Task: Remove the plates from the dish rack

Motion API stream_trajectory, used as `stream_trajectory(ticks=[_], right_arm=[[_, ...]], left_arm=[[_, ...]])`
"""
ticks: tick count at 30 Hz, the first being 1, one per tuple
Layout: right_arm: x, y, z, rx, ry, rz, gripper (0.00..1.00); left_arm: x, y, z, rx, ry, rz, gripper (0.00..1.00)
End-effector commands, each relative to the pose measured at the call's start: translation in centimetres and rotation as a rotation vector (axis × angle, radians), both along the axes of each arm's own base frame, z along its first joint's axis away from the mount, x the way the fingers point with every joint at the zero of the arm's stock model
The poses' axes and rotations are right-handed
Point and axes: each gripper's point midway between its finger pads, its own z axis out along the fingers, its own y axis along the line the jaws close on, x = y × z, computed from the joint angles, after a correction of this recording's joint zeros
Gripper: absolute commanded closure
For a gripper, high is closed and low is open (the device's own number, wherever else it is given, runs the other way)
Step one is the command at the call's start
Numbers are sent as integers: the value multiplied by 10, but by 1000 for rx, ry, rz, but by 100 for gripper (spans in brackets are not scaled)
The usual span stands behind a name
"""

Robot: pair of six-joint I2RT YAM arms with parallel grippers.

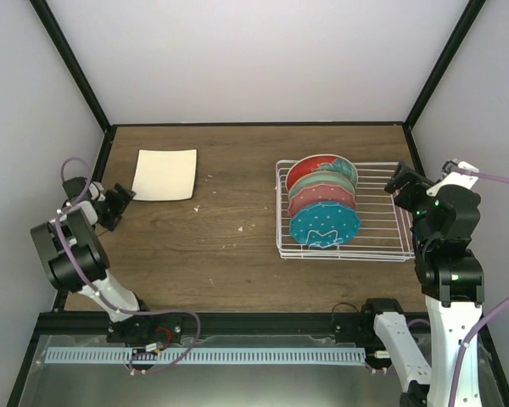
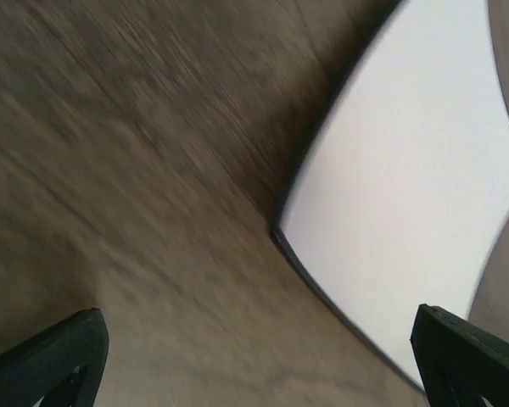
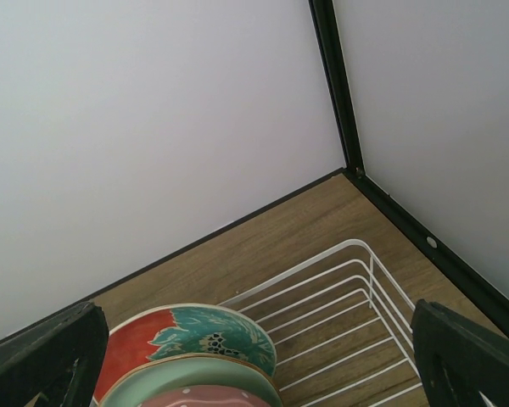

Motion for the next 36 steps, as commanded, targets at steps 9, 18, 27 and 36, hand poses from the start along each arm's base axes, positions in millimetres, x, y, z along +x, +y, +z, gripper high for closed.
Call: stream_trajectory(ticks=[9,18,27,36], right_arm=[[8,7,0,29,-32,33,0],[4,8,5,17,-35,37,0],[-23,-3,18,-19,-41,-17,0],[-40,-11,22,-63,-28,-62,0]], left_arm=[[-9,-237,263,345,-824,-800,0],[-94,-425,264,531,-1133,-1491,15],[-110,-518,222,704,-1205,-1744,29],[-111,-558,195,697,-1199,-1823,31]])
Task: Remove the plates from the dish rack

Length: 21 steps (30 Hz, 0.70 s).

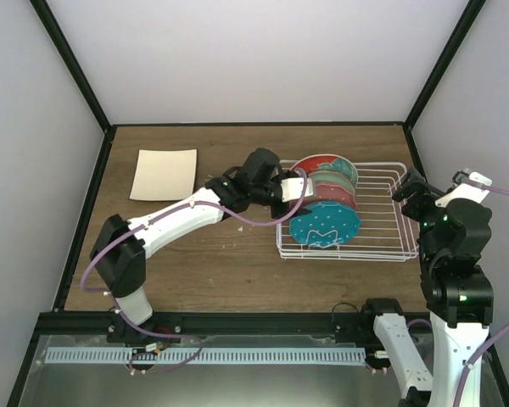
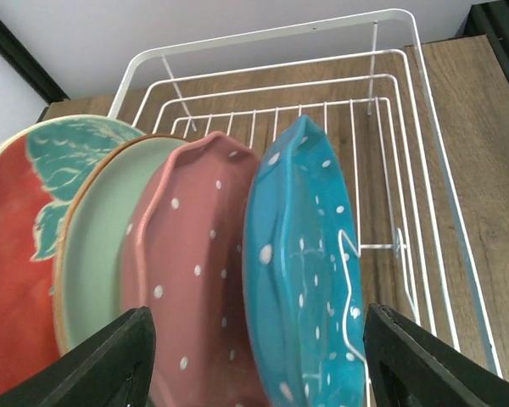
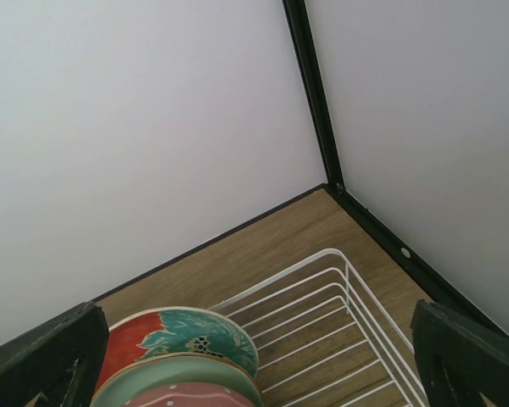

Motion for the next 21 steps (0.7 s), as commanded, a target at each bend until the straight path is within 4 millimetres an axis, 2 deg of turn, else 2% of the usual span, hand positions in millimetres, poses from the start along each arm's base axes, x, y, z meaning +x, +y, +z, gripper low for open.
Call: stream_trajectory(ticks=[1,9,17,21], right_arm=[[-13,-5,11,-39,-1,-25,0],[-16,-7,15,-60,4,-33,0],[-17,-7,22,-78,-1,-32,0],[-19,-7,22,-81,1,-33,0]], left_arm=[[-7,-19,3,3,-54,-55,32],[-13,-38,-28,58,-41,-82,35],[-6,-45,-58,103,-36,-67,37],[-4,-47,-67,113,-34,-63,45]])
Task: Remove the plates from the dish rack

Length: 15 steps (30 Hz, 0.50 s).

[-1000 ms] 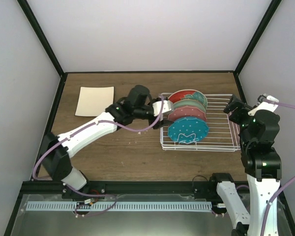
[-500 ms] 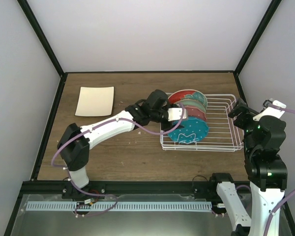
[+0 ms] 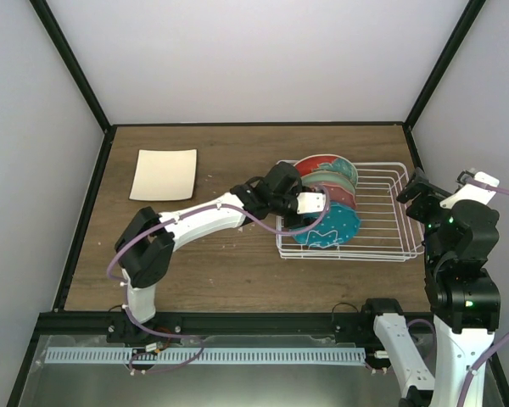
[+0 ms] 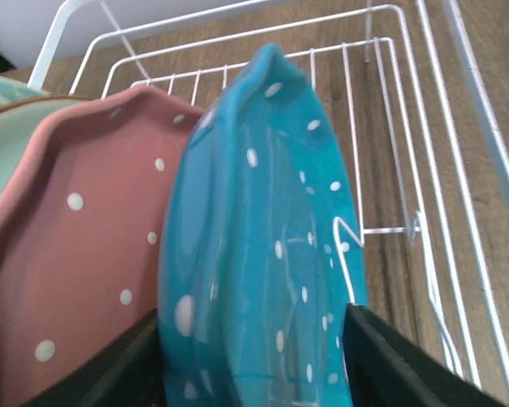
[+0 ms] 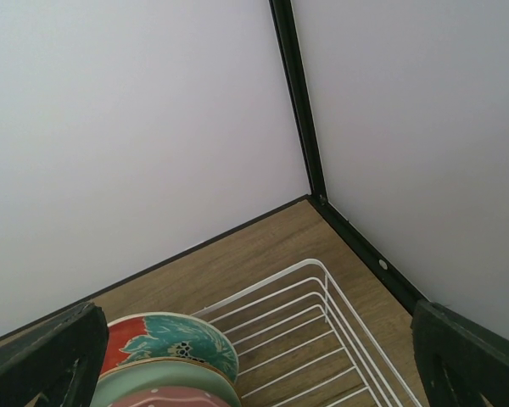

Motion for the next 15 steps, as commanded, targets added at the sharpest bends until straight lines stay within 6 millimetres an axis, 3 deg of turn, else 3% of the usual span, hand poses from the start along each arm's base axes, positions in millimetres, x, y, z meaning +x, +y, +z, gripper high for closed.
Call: stream_trajectory(ticks=[1,7,11,15], right_arm=[[-7,-1,10,-20,-9,-4,0],[-10,-3,10,-19,-7,-14,0],[-11,-3,8,-15,-6,-15,0],[-9,-2,5,-14,-1,-12,0]], left_arm=[[1,-8,-10,12,-13,-15,50],[1,-8,-11,17,-11,0,93],[1,-8,11,-18,-34,11,96],[0,-7,49,-79,-62,17,96]])
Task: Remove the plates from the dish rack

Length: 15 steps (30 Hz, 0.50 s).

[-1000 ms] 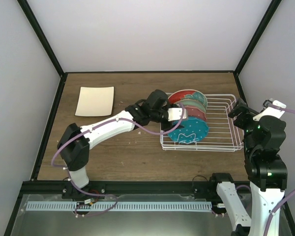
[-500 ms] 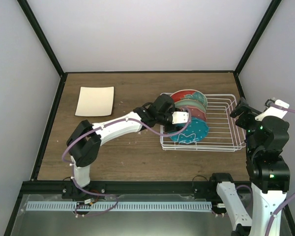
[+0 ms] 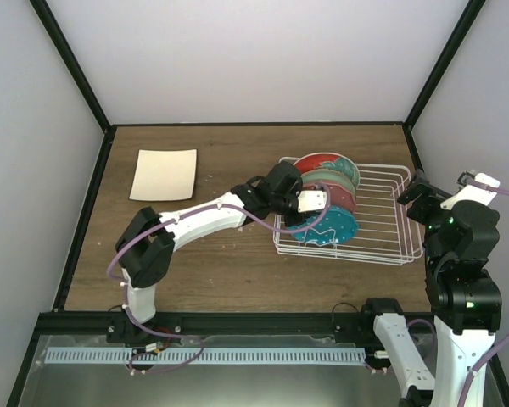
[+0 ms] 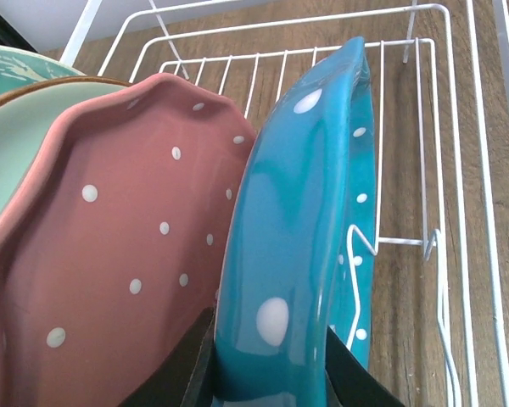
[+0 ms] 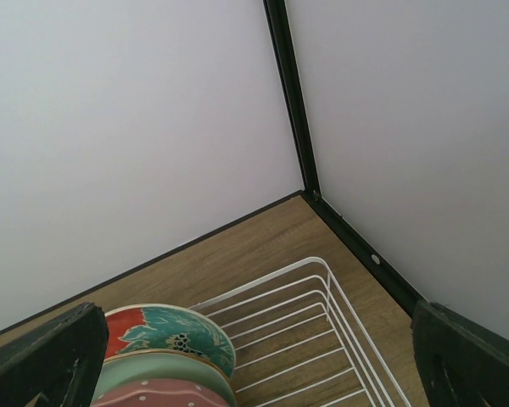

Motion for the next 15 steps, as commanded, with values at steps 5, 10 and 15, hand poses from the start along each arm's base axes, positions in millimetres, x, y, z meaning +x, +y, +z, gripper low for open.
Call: stream_trajectory(ticks=[5,10,15], right_arm=[[-4,1,4,-6,-18,5,0],[-2,3,-1,7,-18,13,0],[0,4,-3,20,-22,18,0]], left_arm=[[-16,-3,108,-175,-87,-43,96],[-24,4,158,-259,-104,-38,96],[-32,20,202,-320,-136,-26,96]])
